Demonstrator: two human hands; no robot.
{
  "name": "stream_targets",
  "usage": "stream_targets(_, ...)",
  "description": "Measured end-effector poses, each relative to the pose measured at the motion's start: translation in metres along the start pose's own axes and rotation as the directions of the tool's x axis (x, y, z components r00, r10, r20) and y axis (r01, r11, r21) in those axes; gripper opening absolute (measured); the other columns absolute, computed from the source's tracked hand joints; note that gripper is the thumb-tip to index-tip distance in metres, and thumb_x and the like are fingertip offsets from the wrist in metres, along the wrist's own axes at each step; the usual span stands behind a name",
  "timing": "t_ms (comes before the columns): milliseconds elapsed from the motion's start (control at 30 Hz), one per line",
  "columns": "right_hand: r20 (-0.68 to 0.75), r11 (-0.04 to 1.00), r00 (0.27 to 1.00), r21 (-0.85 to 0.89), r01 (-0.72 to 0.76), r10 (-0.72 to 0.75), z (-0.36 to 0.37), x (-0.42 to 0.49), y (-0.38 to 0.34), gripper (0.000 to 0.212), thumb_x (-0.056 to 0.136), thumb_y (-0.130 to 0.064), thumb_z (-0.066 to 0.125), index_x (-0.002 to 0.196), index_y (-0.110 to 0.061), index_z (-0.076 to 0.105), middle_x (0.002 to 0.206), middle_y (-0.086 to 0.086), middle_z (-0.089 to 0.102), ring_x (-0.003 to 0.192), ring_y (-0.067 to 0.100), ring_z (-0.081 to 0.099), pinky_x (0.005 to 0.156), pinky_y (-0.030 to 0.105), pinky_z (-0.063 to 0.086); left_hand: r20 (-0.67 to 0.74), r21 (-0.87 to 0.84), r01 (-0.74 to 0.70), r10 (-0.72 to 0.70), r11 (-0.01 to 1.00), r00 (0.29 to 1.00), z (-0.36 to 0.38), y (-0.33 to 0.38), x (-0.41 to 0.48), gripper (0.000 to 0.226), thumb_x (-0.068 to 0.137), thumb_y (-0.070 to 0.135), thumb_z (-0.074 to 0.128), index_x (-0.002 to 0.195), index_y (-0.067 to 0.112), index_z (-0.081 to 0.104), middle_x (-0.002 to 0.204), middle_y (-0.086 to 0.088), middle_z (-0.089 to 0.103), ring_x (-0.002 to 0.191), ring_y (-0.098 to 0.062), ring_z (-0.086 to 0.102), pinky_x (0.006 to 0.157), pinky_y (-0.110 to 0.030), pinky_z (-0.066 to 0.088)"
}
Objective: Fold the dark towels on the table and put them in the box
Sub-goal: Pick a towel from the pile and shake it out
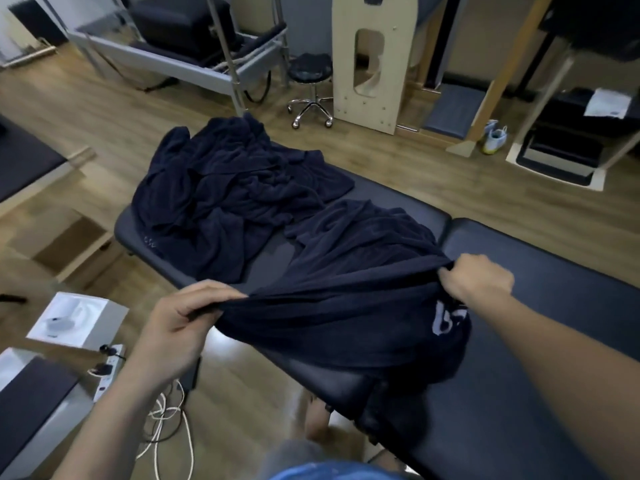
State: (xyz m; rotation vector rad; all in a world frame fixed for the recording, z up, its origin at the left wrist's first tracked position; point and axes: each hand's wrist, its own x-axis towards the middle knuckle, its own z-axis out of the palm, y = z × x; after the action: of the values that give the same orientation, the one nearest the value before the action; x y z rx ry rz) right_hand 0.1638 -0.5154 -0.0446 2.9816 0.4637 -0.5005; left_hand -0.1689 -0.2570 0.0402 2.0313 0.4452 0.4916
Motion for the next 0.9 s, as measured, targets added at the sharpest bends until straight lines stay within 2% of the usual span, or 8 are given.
stream_targets(67,-0.043,1.0,0.999,0.022,-0.021,0.022,-0.011,-0.002,0.013,0.044,0.092,-0.054,0.045,0.078,-0.018,0.065,0.074,0.002,0.062,0.063,0.024,0.059,0.058,0.026,0.046,-0.046,0.0,-0.025,0.025,1.0,0.999,-0.001,0.006,0.007,0.077,0.075,-0.036,0.051,0.086,0.035,0.078,0.094,0.011,0.073,0.09,-0.001,0.067,0.082,-0.011,0.048)
stream_targets(167,-0.056,0.997,0.998,-0.08,0.011,-0.015,-0.008,-0.012,0.026,0.028,0.089,-0.046,0.056,0.103,-0.022,0.058,0.084,0.0,0.055,0.069,0.023,0.057,0.055,0.028,0.046,-0.047,-0.024,-0.023,0.022,0.999,0.999,0.006,0.016,0.012,0.084,0.077,-0.034,0.053,0.088,0.047,0.077,0.093,0.015,0.074,0.09,0.002,0.067,0.082,-0.01,0.048)
stream_targets(300,0.131,0.987,0.989,-0.14,0.082,-0.064,0.012,-0.033,0.021,0.061,0.085,-0.03,0.06,0.139,-0.025,0.031,0.087,0.0,0.052,0.072,0.022,0.055,0.057,0.032,0.046,-0.007,-0.039,-0.03,0.03,0.999,1.0,0.023,0.029,0.011,0.084,0.078,-0.031,0.056,0.087,0.05,0.075,0.09,0.019,0.074,0.087,0.006,0.066,0.08,-0.007,0.047)
stream_targets(400,0.189,0.978,0.977,-0.164,0.126,-0.094,0.016,-0.052,0.004,0.039,0.084,-0.034,0.064,0.121,-0.022,0.057,0.096,0.0,0.059,0.087,0.025,0.061,0.066,0.033,0.048,0.043,-0.049,-0.091,0.093,0.995,0.995,0.031,0.04,0.015,0.067,0.077,-0.013,0.059,0.092,0.05,0.075,0.094,0.02,0.074,0.09,0.004,0.067,0.081,-0.008,0.047)
stream_targets(500,0.114,0.941,0.937,0.12,0.318,-0.331,0.017,-0.071,-0.028,0.038,0.082,-0.058,0.066,0.097,-0.023,0.067,0.105,0.002,0.064,0.1,0.024,0.061,0.077,0.032,0.048,0.12,-0.014,-0.174,0.175,0.985,0.977,0.034,0.05,0.019,0.058,0.076,-0.007,0.056,0.099,0.043,0.075,0.097,0.016,0.073,0.092,-0.002,0.069,0.081,-0.01,0.047)
stream_targets(633,-0.067,0.605,0.692,0.43,0.67,-0.719,0.03,-0.088,-0.073,0.048,0.079,-0.048,0.072,0.12,-0.025,0.064,0.117,-0.003,0.061,0.114,0.019,0.055,0.096,0.034,0.047,0.18,-0.001,-0.219,0.215,0.976,0.96,0.037,0.054,0.017,0.052,0.077,-0.011,0.056,0.102,0.031,0.074,0.096,0.012,0.073,0.089,-0.007,0.07,0.078,-0.012,0.048)
stream_targets(767,-0.109,0.557,0.676,0.48,0.678,-0.729,0.043,-0.09,-0.093,0.024,0.082,-0.037,0.065,0.105,-0.032,0.064,0.102,-0.007,0.065,0.099,0.019,0.062,0.083,0.037,0.052,0.163,-0.005,-0.225,0.222,0.974,0.961,0.031,0.057,0.009,0.045,0.079,-0.005,0.059,0.101,0.032,0.076,0.094,0.01,0.073,0.087,-0.009,0.07,0.076,-0.014,0.049)
stream_targets(900,-0.208,0.589,0.732,0.471,0.657,-0.649,0.036,-0.069,-0.087,0.03,0.085,-0.019,0.054,0.111,-0.029,0.065,0.112,-0.001,0.069,0.104,0.024,0.063,0.087,0.037,0.051,0.094,0.047,-0.218,0.213,0.975,0.973,0.019,0.06,0.0,0.047,0.075,-0.011,0.059,0.093,0.027,0.079,0.093,0.016,0.073,0.088,-0.004,0.069,0.078,-0.011,0.048)
